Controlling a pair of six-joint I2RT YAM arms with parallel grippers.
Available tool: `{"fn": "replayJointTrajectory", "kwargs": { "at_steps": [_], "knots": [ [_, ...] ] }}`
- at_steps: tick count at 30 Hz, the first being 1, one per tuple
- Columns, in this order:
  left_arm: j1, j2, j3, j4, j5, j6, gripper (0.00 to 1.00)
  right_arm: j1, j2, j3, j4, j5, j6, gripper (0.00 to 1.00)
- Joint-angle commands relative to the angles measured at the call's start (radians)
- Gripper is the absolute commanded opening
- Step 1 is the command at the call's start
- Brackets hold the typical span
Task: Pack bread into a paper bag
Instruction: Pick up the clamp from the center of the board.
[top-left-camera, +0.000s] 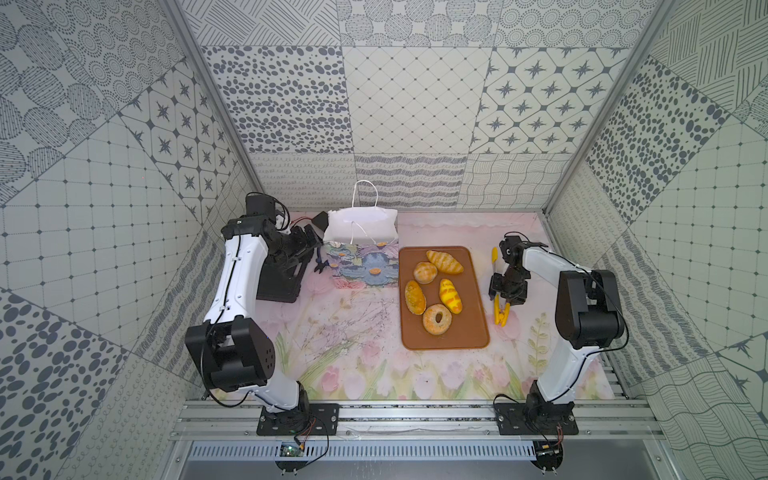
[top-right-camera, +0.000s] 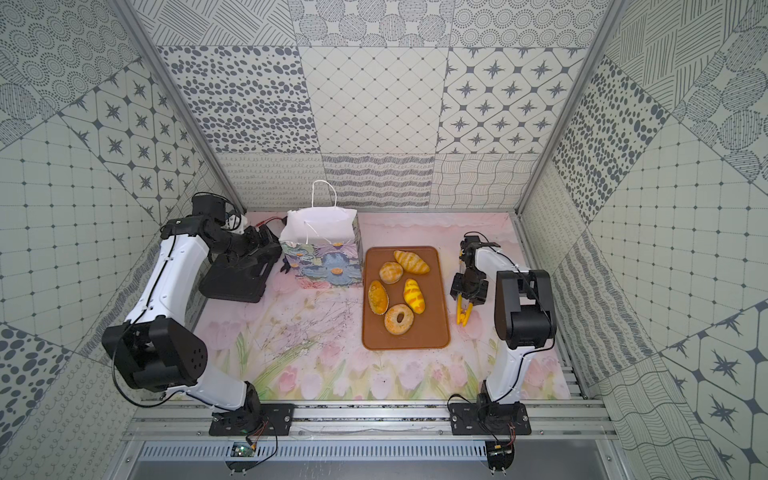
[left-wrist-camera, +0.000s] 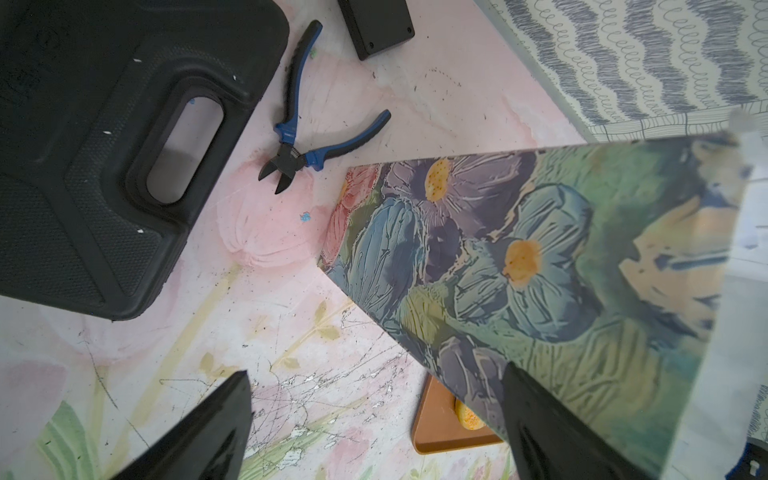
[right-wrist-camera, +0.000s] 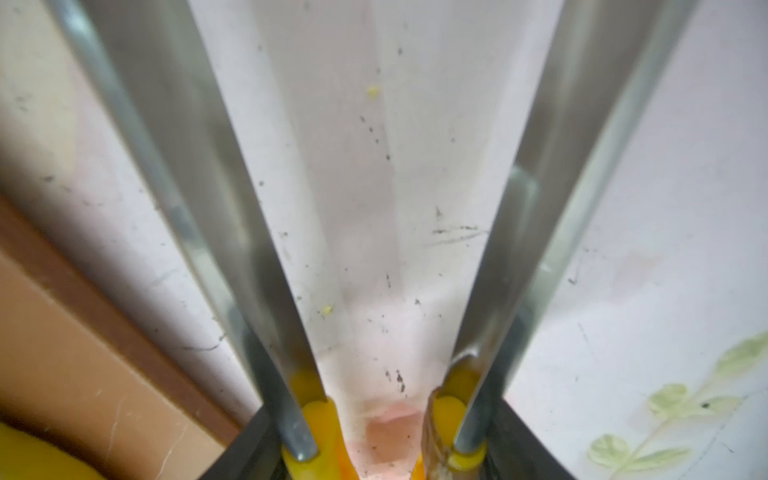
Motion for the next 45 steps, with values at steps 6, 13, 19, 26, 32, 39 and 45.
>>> {"fn": "replayJointTrajectory", "kwargs": {
  "at_steps": [6, 13, 19, 26, 32, 39, 45],
  "knots": [
    [0.011, -0.039, -0.018, 0.038, 0.043, -0.003, 0.96, 0.016, -0.074, -0.015, 0.025, -0.009, -0.009, 0.62],
    [0.011, -0.081, -0.033, 0.073, 0.031, 0.003, 0.96, 0.03, -0.135, -0.014, -0.01, 0.016, -0.005, 0.61],
    [0.01, -0.073, -0.027, 0.072, 0.04, -0.001, 0.96, 0.032, -0.168, -0.018, -0.028, -0.006, 0.0, 0.55],
    [0.011, -0.076, -0.03, 0.081, 0.043, -0.006, 0.96, 0.033, -0.18, -0.005, -0.069, -0.018, 0.012, 0.55],
    [0.011, -0.087, -0.029, 0.08, 0.041, -0.011, 0.96, 0.044, -0.245, 0.02, -0.118, 0.007, 0.018, 0.57],
    [0.011, -0.144, -0.093, 0.106, 0.075, -0.029, 0.96, 0.06, -0.331, 0.044, -0.162, -0.022, 0.034, 0.56],
    [0.01, -0.183, -0.144, 0.098, 0.066, -0.015, 0.96, 0.073, -0.397, 0.049, -0.194, -0.03, 0.043, 0.53]
  ]
}}
